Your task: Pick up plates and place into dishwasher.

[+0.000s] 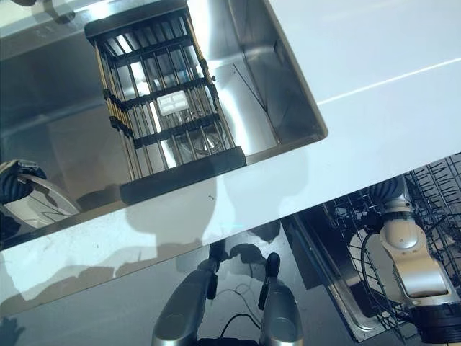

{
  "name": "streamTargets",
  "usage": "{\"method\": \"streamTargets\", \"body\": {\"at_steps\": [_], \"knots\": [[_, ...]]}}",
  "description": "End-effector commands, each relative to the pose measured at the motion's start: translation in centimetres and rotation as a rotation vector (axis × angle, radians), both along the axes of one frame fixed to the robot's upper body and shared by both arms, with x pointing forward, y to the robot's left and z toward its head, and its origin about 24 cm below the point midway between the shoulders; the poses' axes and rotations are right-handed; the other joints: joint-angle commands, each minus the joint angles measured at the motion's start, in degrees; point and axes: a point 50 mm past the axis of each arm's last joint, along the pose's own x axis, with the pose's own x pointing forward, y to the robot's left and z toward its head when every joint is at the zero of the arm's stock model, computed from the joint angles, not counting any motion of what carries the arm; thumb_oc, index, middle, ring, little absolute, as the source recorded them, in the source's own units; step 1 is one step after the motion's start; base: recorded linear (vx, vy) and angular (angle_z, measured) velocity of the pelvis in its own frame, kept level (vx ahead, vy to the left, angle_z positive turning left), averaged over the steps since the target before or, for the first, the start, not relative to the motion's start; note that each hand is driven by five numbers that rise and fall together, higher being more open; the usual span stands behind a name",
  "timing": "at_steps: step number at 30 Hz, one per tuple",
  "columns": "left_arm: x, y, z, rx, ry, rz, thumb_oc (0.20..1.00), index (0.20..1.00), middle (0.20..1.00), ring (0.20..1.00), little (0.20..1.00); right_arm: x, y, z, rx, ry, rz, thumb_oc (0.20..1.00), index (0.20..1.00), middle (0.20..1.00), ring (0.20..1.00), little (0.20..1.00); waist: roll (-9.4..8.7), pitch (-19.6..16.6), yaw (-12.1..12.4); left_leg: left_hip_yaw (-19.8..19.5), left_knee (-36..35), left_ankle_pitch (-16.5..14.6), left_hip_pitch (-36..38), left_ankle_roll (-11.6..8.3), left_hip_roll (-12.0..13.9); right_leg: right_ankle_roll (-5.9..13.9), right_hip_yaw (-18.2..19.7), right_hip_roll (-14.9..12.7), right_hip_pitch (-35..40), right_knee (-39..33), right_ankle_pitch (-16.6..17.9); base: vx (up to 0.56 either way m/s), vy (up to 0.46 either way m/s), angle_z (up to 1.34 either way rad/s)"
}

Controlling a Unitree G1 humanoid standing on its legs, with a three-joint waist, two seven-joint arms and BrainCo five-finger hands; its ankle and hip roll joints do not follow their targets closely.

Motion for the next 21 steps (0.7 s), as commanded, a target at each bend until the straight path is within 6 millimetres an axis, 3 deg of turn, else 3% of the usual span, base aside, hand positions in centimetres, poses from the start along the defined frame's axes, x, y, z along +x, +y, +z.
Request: {"method": "streamTargets", "body": {"at_steps": [1, 14, 21], "knots": [[-1.5, 1.0, 2.6, 0.099, -0.215, 0.062, 0.2, 0.2, 0.2, 0.2, 0.2, -0.4, 0.8, 3.6, -0.102, -0.166, 0.04, 1.0, 1.0, 1.0, 1.0, 1.0, -0.45, -8.4, 0.89, -1.0, -2.22, -1.55, 4.31, -0.61, 1.38, -0.13, -0.17, -0.77, -1.61, 2.19, 2.26, -0.01, -0.069, 0.0], [-3.9, -1.2, 4.5, 0.156, -0.55, 0.001, 0.2, 0.2, 0.2, 0.2, 0.2, -1.5, 1.2, 1.8, -0.031, -0.196, 0.01, 1.0, 1.0, 1.0, 1.0, 1.0, -1.38, -16.51, 1.74, -1.64, -6.06, -0.25, 8.09, -2.31, 3.41, -0.73, -0.98, 0.8, 2.91, -1.54, 2.27, -0.03, -0.11, 0.02], [-5.1, -2.0, 5.2, 0.162, -0.67, -0.024, 0.2, 0.2, 0.2, 0.2, 0.2, -2.8, -0.4, 2.1, -0.015, -0.29, -0.124, 1.0, 1.0, 1.0, 1.0, 1.0, -1.27, -21.13, 0.78, -1.33, -8.34, 0.66, 9.96, -3.42, 4.79, -1.01, -0.22, 1.99, 4.98, -3.76, 2.46, -0.07, -0.117, -0.03]]}}
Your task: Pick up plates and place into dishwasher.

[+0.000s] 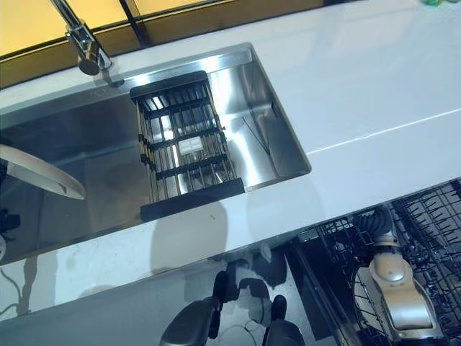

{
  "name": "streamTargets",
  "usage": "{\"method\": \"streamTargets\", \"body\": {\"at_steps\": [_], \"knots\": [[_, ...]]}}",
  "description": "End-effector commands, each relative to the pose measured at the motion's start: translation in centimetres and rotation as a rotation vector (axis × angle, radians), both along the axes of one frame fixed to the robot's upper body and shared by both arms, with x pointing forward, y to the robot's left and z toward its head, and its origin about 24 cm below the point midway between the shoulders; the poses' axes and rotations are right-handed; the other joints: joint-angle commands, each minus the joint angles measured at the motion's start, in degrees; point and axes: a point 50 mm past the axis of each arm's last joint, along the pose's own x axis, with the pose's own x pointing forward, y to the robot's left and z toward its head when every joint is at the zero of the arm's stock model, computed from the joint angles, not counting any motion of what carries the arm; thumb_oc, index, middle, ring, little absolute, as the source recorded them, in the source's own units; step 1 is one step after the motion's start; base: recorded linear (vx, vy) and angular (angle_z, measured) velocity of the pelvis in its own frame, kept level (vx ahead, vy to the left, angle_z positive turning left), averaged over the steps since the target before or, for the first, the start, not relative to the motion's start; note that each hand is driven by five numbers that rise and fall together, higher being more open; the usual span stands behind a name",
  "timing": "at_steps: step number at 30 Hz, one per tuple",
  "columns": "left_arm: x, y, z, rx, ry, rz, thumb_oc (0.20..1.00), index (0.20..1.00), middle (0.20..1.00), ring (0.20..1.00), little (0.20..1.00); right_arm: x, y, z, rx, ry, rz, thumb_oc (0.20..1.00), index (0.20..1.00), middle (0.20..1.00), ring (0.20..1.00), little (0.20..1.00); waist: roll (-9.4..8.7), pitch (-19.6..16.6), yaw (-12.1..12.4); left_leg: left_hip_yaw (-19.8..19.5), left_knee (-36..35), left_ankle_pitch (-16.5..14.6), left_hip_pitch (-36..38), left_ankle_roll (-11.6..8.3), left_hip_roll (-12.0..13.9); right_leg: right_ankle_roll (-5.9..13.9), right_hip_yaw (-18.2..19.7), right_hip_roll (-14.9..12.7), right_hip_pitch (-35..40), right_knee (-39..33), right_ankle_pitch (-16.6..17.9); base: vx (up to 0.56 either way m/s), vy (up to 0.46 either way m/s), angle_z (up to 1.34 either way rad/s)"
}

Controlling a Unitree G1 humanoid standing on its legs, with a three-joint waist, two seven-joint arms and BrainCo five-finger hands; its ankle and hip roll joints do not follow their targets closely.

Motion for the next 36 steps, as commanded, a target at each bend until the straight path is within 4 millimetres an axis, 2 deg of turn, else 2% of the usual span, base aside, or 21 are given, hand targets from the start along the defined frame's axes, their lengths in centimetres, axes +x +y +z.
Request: {"method": "streamTargets", "body": {"at_steps": [1, 8, 18, 21, 25, 29, 31, 33, 36], "knots": [[-1.5, 0.8, 2.1, 0.068, -0.141, 0.04, 0.2, 0.2, 0.2, 0.2, 0.2, 0.6, -1.1, 9.0, -0.209, -0.453, -0.063, 1.0, 1.0, 1.0, 1.0, 1.0, -1.38, -9.51, -1.51, -1.19, -1.66, -0.31, 3.12, -2.03, 3.25, 0.03, 0.65, 0.28, -1.83, 2.93, 1.82, -0.09, -0.119, -0.03], [-1.8, -0.6, 3.0, 0.018, -0.267, -0.071, 0.2, 0.2, 0.2, 0.2, 0.2, -0.6, -2.2, 10.9, -0.243, -0.572, -0.134, 1.0, 1.0, 1.0, 1.0, 1.0, -1.34, -12.56, -2.79, -0.9, -3.51, 0.46, 5.04, -2.96, 4.21, -0.31, 1.75, 1.15, 0.39, 1.07, 1.88, -0.07, -0.102, -0.05], [-2.1, -1.7, 3.3, -0.071, -0.278, -0.208, 0.2, 0.2, 0.2, 0.2, 0.2, -2.1, -3.4, 10.9, -0.255, -0.564, -0.206, 1.0, 1.0, 1.0, 1.0, 1.0, -0.72, -14.55, -4.87, 0.22, -4.04, 0.63, 6.2, -3.84, 5.29, -0.75, 3.67, 2.18, 1.7, -0.55, 2.18, -0.06, -0.055, -0.07], [-1.7, -2.1, 3.4, -0.118, -0.276, -0.254, 0.2, 0.2, 0.2, 0.2, 0.2, -2.0, -3.1, 11.7, -0.245, -0.622, -0.178, 1.0, 1.0, 1.0, 1.0, 1.0, -0.54, -14.73, -5.24, 0.35, -4.13, 0.62, 6.38, -4.01, 5.5, -0.66, 3.91, 2.19, 1.88, -0.84, 2.35, -0.04, -0.022, -0.04], [-0.4, -3.7, 3.7, -0.188, -0.288, -0.365, 0.2, 0.2, 0.2, 0.2, 0.2, -0.8, -0.8, 13.9, -0.268, -0.727, -0.05, 1.0, 1.0, 1.0, 1.0, 1.0, -0.58, -14.85, -4.99, 0.09, -4.26, 0.62, 6.51, -4.09, 5.61, -0.44, 3.72, 1.97, 2.23, -1.5, 2.86, -0.06, -0.034, -0.05], [1.1, -6.4, 4.0, -0.253, -0.334, -0.512, 0.2, 0.2, 0.2, 0.2, 0.2, 0.6, 2.8, 15.7, -0.26, -0.828, 0.16, 1.0, 1.0, 1.0, 1.0, 1.0, -0.92, -15.0, -4.27, -0.35, -4.29, 1.09, 6.29, -4.0, 5.52, -0.3, 3.0, 1.73, 2.28, -1.67, 3.46, -0.08, -0.029, -0.05], [1.7, -7.5, 4.2, -0.28, -0.348, -0.57, 0.2, 0.2, 0.2, 0.2, 0.2, 1.2, 4.8, 16.3, -0.221, -0.851, 0.307, 1.0, 1.0, 1.0, 1.0, 1.0, -1.21, -15.59, -4.06, -0.53, -4.37, 0.52, 6.45, -4.01, 5.52, -0.24, 2.82, 1.73, 2.63, -1.86, 2.94, -0.03, -0.036, 0.0], [2.6, -8.9, 4.4, -0.272, -0.353, -0.609, 0.2, 0.2, 0.2, 0.2, 0.2, 1.6, 7.7, 16.6, -0.191, -0.85, 0.51, 1.0, 1.0, 1.0, 1.0, 1.0, -1.36, -15.78, -3.84, -0.84, -4.41, 1.14, 6.15, -3.79, 5.4, -0.34, 2.67, 1.75, 2.36, -1.72, 3.37, -0.06, -0.033, 0.01], [3.7, -10.2, 4.4, -0.303, -0.351, -0.657, 0.2, 0.2, 0.2, 0.2, 0.2, 1.9, 10.8, 16.5, -0.117, -0.816, 0.753, 1.0, 1.0, 1.0, 1.0, 1.0, -1.54, -16.15, -3.75, -1.14, -4.45, 1.2, 6.1, -3.82, 5.38, -0.47, 2.57, 1.87, 2.47, -1.62, 3.13, -0.03, -0.037, 0.05]]}}
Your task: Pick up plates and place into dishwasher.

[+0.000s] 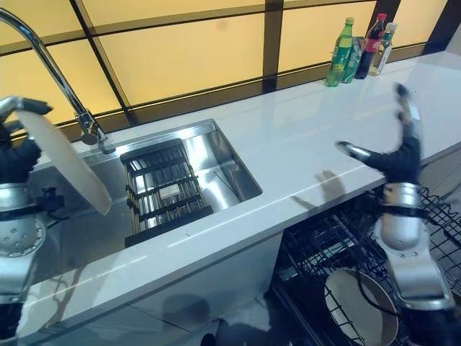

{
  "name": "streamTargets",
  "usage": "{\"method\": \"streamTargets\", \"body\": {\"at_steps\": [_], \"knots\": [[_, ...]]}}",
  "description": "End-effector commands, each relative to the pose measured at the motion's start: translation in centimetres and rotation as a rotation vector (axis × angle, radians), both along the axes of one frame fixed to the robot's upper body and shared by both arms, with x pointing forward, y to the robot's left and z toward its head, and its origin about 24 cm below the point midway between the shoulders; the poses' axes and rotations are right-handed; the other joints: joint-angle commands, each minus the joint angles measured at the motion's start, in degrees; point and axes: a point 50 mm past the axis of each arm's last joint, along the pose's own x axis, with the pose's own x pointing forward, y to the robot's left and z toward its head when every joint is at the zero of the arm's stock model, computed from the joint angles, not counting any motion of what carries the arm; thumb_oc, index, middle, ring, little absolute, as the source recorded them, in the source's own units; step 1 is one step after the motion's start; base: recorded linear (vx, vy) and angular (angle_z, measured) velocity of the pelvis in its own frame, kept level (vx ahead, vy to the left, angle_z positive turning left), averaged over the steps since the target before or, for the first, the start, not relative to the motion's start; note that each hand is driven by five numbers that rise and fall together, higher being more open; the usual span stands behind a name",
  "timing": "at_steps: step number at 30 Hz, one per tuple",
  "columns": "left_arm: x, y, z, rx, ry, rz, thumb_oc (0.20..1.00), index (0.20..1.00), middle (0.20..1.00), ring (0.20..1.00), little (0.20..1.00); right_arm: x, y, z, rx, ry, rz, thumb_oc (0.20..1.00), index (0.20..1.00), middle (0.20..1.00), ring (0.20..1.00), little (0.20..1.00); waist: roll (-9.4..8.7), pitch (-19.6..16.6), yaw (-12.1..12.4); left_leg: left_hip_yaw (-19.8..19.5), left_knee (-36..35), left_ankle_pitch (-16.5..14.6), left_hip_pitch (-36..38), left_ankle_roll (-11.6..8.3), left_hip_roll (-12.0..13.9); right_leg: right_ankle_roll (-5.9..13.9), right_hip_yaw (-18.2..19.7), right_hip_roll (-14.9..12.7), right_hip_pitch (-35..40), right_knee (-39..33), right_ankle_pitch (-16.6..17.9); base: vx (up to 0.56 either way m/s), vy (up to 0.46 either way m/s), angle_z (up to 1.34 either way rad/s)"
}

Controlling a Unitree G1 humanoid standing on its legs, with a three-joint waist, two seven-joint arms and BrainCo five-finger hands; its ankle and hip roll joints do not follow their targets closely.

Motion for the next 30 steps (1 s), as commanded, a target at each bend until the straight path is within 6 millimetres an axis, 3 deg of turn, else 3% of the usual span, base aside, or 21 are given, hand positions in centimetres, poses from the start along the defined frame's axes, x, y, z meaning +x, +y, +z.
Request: {"method": "streamTargets", "body": {"at_steps": [1, 6, 12, 22, 30], "knots": [[0.7, -1.5, 2.8, 0.003, -0.125, -0.062, 0.2, 0.2, 0.2, 0.2, 0.2, -0.9, 4.0, 2.3, -0.074, -0.073, 0.315, 1.0, 1.0, 1.0, 1.0, 1.0, -2.66, -2.98, 0.75, -2.65, -0.07, 0.38, -0.77, -1.31, 1.59, 1.96, 0.19, -1.65, -2.58, 1.9, 2.1, -0.01, -0.03, 0.08], [2.6, -3.2, 2.6, -0.024, -0.108, -0.089, 0.2, 0.2, 0.2, 0.2, 0.2, -0.3, 8.6, 1.6, -0.046, 0.049, 0.6, 1.0, 1.0, 1.0, 1.0, 1.0, -2.56, -3.09, 0.86, -3.07, -0.07, 0.79, -0.87, -1.61, 1.74, 1.53, 0.22, -1.28, -2.2, 2.17, 1.78, -0.01, -0.032, 0.06], [4.3, -5.3, 2.7, -0.067, -0.09, -0.138, 0.2, 0.2, 0.2, 0.2, 0.2, 0.2, 13.0, 1.2, -0.002, 0.114, 0.751, 1.0, 1.0, 1.0, 1.0, 1.0, -2.31, -2.72, 1.29, -3.34, -0.07, 1.13, -0.67, -1.85, 2.07, 1.05, 0.19, -0.98, -1.64, 2.14, 1.61, -0.01, -0.03, 0.01], [5.5, -8.2, 3.2, -0.056, -0.083, -0.208, 0.2, 0.2, 0.2, 0.2, 0.2, 0.5, 17.2, -0.3, 0.13, 0.32, 0.898, 1.0, 1.0, 1.0, 1.0, 1.0, -2.04, -2.42, 1.56, -3.24, -0.07, 1.53, -0.79, -2.18, 2.49, 0.55, -0.04, -0.78, -0.95, 2.02, 1.26, 0.0, 0.0, 0.0], [6.4, -9.0, 3.6, -0.072, -0.121, -0.141, 0.2, 0.2, 0.2, 0.2, 0.2, 1.0, 19.2, -1.0, 0.268, 0.371, 0.843, 1.0, 1.0, 1.0, 1.0, 1.0, -1.48, -2.33, 1.65, -3.52, -0.07, 1.52, -0.56, -2.35, 2.45, 0.4, 0.47, -0.75, -0.19, 1.7, 1.16, 0.0, 0.012, 0.0]]}}
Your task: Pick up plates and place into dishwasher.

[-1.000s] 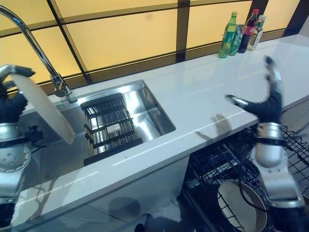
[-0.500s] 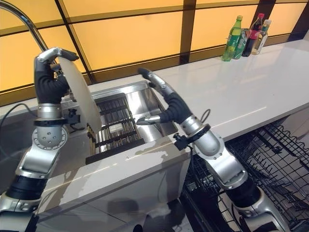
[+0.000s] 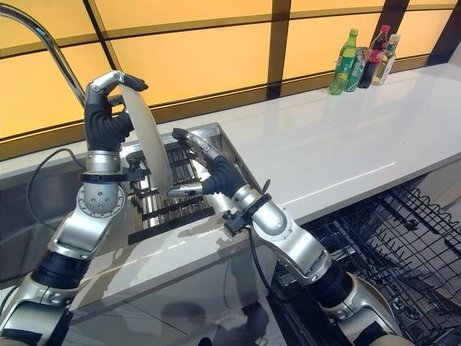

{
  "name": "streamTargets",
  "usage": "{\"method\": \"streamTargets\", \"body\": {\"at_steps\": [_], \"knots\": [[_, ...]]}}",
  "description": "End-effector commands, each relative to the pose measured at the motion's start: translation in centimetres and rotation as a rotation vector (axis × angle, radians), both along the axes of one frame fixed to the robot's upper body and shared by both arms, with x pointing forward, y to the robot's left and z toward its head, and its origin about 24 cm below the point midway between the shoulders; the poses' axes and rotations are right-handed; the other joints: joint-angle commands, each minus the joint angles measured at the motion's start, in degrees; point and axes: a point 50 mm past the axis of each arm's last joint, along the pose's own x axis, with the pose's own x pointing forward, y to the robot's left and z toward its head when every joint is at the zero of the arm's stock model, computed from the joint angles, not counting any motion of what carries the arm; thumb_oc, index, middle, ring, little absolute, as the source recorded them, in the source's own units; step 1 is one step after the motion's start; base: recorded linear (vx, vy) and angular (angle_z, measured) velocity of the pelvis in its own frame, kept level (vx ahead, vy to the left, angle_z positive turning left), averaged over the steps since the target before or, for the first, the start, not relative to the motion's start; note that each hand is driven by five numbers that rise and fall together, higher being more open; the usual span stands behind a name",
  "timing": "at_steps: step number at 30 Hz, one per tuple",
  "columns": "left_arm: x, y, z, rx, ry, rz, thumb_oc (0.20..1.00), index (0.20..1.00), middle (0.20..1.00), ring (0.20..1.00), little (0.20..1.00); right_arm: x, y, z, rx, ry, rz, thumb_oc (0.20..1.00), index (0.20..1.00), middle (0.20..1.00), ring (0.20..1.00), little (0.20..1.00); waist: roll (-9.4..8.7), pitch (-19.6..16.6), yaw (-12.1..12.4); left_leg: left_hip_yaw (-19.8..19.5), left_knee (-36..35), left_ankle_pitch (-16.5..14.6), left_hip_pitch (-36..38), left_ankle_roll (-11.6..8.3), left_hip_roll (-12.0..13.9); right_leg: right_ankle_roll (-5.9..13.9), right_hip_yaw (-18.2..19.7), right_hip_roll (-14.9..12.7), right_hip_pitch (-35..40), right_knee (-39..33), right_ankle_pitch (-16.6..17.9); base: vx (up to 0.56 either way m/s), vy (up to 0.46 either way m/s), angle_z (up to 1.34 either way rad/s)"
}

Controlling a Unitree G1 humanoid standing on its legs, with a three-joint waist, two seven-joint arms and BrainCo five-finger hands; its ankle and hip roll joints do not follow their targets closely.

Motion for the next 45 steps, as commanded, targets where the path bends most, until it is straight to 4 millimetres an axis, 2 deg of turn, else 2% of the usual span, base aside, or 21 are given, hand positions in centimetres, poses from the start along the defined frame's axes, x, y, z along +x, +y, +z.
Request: {"method": "streamTargets", "body": {"at_steps": [1, 5, 9, 15, 18, 21, 29, 34, 40, 45], "knots": [[1.4, -0.8, 3.1, -0.037, -0.123, 0.055, 0.2, 0.2, 0.2, 0.2, 0.2, -0.7, 1.8, 3.0, 0.129, -0.062, 0.029, 1.0, 1.0, 1.0, 1.0, 1.0, -0.97, -2.13, 1.56, -2.72, -0.08, 1.43, -1.75, -1.88, 2.11, 0.92, 1.32, -1.36, -2.8, 4.12, 0.26, 0.0, 0.0, 0.0], [2.0, -1.2, 3.0, -0.044, -0.146, 0.133, 0.2, 0.2, 0.2, 0.2, 0.2, -0.7, 2.8, 2.3, 0.142, 0.004, 0.024, 1.0, 1.0, 1.0, 1.0, 1.0, -0.88, -2.08, 1.52, -3.05, -0.08, 1.37, -1.55, -1.83, 1.92, 0.91, 1.43, -1.5, -2.45, 4.15, 0.12, 0.0, 0.0, 0.0], [2.5, -0.9, 3.0, -0.057, -0.163, 0.217, 0.2, 0.2, 0.2, 0.2, 0.2, -0.4, 3.2, 1.5, 0.162, 0.089, 0.002, 1.0, 1.0, 1.0, 1.0, 1.0, -0.94, -2.27, 1.41, -3.21, -0.08, 1.26, -1.33, -1.89, 1.87, 0.94, 1.61, -1.62, -2.15, 4.2, -0.02, 0.0, 0.0, 0.0], [2.9, -0.5, 2.9, -0.046, -0.184, 0.3, 0.2, 0.2, 0.2, 0.2, 0.2, -0.3, 4.2, -0.9, 0.18, 0.289, 0.068, 1.0, 1.0, 1.0, 1.0, 1.0, -0.99, -2.66, 1.14, -3.06, -0.08, 1.15, -1.11, -1.89, 1.88, 1.0, 1.66, -1.81, -1.9, 4.11, -0.12, 0.0, 0.0, 0.0], [3.1, -0.8, 2.8, -0.026, -0.186, 0.31, 0.2, 0.2, 0.2, 0.2, 0.2, -0.8, 4.7, -1.6, 0.173, 0.317, 0.118, 1.0, 1.0, 1.0, 1.0, 1.0, -1.22, -2.71, 1.23, -3.08, -0.08, 1.18, -1.05, -1.94, 1.95, 0.96, 1.5, -1.8, -1.75, 3.99, -0.08, 0.0, 0.0, 0.0], [3.5, -0.8, 2.5, -0.039, -0.167, 0.31, 0.2, 0.2, 0.2, 0.2, 0.2, -0.7, 4.8, -1.8, 0.197, 0.32, 0.095, 1.0, 1.0, 1.0, 1.0, 1.0, -1.35, -3.03, 1.14, -2.87, -0.08, 1.15, -0.84, -1.99, 1.99, 1.02, 1.45, -1.88, -1.15, 3.53, 0.02, 0.03, 0.002, 0.0], [3.2, -1.2, 1.8, -0.068, -0.151, 0.252, 0.2, 0.2, 0.2, 0.2, 0.2, -0.1, 3.8, -1.1, 0.236, 0.226, -0.005, 1.0, 1.0, 1.0, 1.0, 1.0, -1.25, -3.47, 1.64, -3.46, -0.08, 1.35, -1.36, -1.75, 1.82, 1.08, 1.37, -1.96, -1.46, 3.39, 0.12, 0.0, 0.0, 0.0], [2.5, -3.0, 2.2, -0.079, -0.17, 0.164, 0.2, 0.2, 0.2, 0.2, 0.2, -0.4, 3.8, 0.5, 0.275, 0.135, -0.085, 1.0, 1.0, 1.0, 1.0, 1.0, -0.88, -2.78, 2.33, -4.49, -0.08, 1.34, -1.76, -1.5, 1.53, 1.01, 0.97, -2.05, -1.76, 3.67, -0.09, 0.0, 0.0, 0.0], [1.1, -4.8, 2.9, -0.075, -0.189, 0.069, 0.2, 0.2, 0.2, 0.2, 0.2, -0.6, 3.0, 3.5, 0.353, -0.004, -0.234, 1.0, 1.0, 1.0, 1.0, 1.0, -0.56, -1.99, 3.36, -5.38, -0.08, 1.17, -1.95, -1.52, 1.15, 1.46, -0.11, -2.58, -1.7, 3.5, 0.02, -0.01, 0.0, 0.08], [0.4, -5.4, 3.4, -0.085, -0.18, 0.008, 0.2, 0.2, 0.2, 0.2, 0.2, -0.7, 2.9, 4.2, 0.369, -0.007, -0.285, 1.0, 1.0, 1.0, 1.0, 1.0, -0.37, -1.86, 3.91, -5.86, -0.08, 1.13, -2.09, -1.43, 0.89, 1.64, -0.69, -2.82, -1.53, 3.37, 0.0, 0.0, 0.002, 0.04]]}}
